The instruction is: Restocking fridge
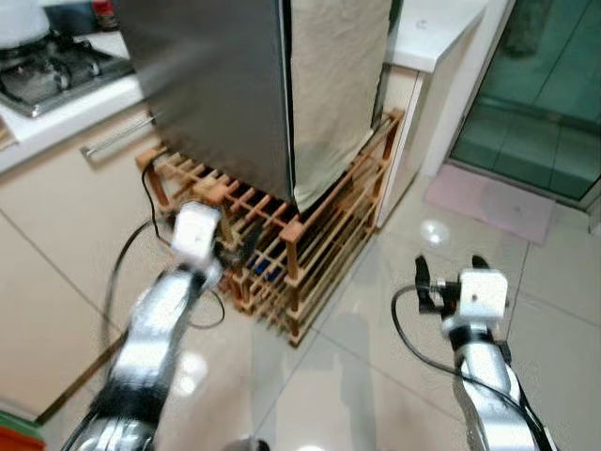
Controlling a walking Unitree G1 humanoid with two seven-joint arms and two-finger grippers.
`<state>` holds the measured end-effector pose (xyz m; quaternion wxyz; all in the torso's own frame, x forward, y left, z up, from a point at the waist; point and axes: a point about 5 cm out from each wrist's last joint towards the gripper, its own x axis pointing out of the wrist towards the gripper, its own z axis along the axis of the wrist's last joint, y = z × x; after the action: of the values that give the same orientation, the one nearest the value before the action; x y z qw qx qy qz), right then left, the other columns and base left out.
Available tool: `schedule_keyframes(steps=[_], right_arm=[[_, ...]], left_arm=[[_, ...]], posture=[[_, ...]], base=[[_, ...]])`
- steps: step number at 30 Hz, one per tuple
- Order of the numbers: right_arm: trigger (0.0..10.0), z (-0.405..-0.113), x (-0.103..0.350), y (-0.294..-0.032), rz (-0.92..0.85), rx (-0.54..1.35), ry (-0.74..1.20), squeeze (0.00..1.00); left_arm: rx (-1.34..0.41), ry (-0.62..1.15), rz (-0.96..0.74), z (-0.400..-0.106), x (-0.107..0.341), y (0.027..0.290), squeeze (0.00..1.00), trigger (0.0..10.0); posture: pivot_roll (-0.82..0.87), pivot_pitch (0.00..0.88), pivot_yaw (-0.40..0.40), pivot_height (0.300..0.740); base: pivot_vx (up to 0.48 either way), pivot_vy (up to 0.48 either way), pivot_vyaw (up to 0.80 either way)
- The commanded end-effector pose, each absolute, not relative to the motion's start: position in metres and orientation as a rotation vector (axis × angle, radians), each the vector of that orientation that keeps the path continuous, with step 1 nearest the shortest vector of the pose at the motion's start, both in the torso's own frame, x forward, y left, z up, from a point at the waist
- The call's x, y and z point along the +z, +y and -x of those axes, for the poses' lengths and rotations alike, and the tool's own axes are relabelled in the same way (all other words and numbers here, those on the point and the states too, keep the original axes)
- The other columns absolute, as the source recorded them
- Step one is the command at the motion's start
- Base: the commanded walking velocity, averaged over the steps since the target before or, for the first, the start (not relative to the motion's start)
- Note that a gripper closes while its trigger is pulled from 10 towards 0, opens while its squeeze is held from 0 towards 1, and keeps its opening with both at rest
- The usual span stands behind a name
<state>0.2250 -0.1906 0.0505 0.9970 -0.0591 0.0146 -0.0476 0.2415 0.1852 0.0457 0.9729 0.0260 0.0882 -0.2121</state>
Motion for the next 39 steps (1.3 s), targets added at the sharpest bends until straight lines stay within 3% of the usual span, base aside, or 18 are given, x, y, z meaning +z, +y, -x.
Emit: schedule_keyframes(steps=[1,8,11,18,26,28,39], right_arm=[[10.0,-0.227,0.064,-0.19,0.118,-0.086,-0.017,0.1],[10.0,-0.231,0.089,-0.195,0.137,-0.121,-0.09,0.11],[10.0,-0.225,0.095,-0.196,0.14,-0.11,-0.093,0.11],[10.0,-0.21,0.085,-0.194,0.158,-0.088,-0.046,0.11],[10.0,-0.214,0.075,-0.196,0.164,-0.122,-0.03,0.11],[10.0,-0.218,0.066,-0.201,0.15,-0.171,-0.011,0.11],[10.0,-0.231,0.063,-0.205,0.133,-0.207,-0.022,0.1]], left_arm=[[-0.495,0.085,-0.003,-0.239,0.067,0.164,0.0,10.0],[-0.414,-0.095,0.018,-0.257,0.113,0.146,0.0,10.0],[-0.392,-0.094,0.015,-0.253,0.121,0.147,0.0,10.0],[-0.274,-0.073,-0.025,-0.251,0.114,0.152,0.0,10.0],[-0.163,-0.045,-0.091,-0.251,0.099,0.164,0.0,10.0],[-0.062,-0.017,-0.061,-0.255,0.092,0.171,0.0,10.0],[-0.02,0.008,-0.027,-0.267,0.086,0.164,0.0,10.0]], posture=[[-0.07,0.0,0.05,0.74],[-0.08,0.0,0.037,0.74],[-0.08,0.0,0.033,0.74],[-0.07,0.0,0.031,0.74],[-0.07,0.0,0.034,0.74],[-0.07,0.0,0.038,0.74],[-0.07,0.0,0.037,0.74]], base=[[0.0,0.0,0.0],[0.0,0.0,0.0],[0.0,0.0,0.0],[0.0,0.0,0.0],[0.0,0.0,0.0],[0.0,0.0,0.0],[0.0,0.0,0.0]])
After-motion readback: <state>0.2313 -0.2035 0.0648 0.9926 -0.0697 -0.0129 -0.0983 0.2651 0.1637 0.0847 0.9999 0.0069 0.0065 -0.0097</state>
